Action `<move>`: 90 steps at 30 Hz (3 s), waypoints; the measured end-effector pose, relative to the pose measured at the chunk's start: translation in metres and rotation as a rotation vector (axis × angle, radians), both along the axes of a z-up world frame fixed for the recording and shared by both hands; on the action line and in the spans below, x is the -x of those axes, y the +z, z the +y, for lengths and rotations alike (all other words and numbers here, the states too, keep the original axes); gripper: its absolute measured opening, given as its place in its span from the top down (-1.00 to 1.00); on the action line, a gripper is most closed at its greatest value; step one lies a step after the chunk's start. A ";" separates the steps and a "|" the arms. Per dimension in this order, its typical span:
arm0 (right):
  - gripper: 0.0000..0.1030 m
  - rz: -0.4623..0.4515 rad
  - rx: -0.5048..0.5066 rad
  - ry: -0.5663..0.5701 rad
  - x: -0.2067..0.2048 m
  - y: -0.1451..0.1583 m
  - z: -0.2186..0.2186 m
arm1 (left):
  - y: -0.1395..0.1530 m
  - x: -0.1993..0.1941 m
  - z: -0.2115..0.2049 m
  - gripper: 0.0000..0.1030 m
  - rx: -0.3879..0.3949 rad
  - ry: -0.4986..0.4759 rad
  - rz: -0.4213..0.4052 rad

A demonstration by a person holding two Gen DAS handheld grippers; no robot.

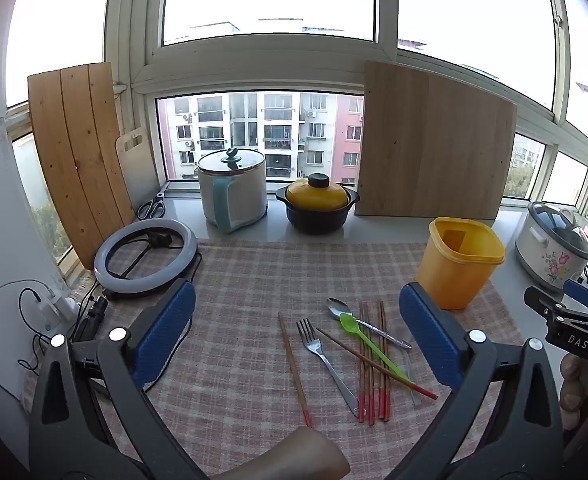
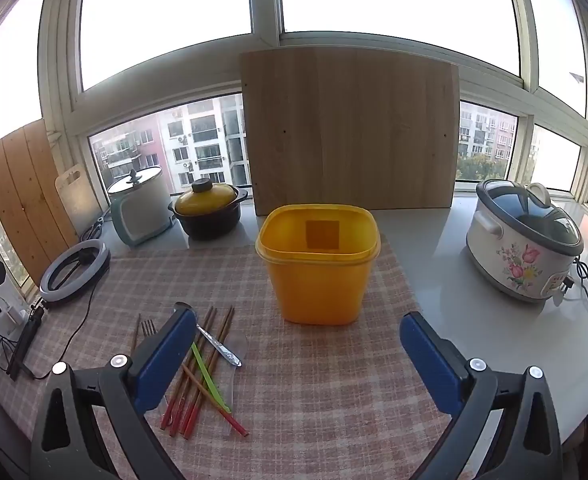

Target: Organize utensils

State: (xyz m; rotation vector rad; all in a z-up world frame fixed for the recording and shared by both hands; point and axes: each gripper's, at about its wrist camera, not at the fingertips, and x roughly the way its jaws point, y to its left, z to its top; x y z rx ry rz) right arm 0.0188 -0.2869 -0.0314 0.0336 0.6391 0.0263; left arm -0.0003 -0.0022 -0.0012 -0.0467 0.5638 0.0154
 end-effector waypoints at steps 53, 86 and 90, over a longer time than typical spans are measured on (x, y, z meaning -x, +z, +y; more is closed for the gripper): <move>-1.00 0.028 -0.022 -0.006 0.000 -0.006 -0.001 | 0.003 -0.002 -0.016 -1.00 0.004 -0.004 0.002; -0.90 0.074 -0.010 0.050 -0.018 -0.018 0.002 | -0.028 -0.020 0.011 -1.00 0.035 0.037 0.093; -0.81 0.071 -0.013 0.094 -0.022 -0.023 0.002 | -0.039 -0.028 0.025 -0.91 0.059 0.046 0.142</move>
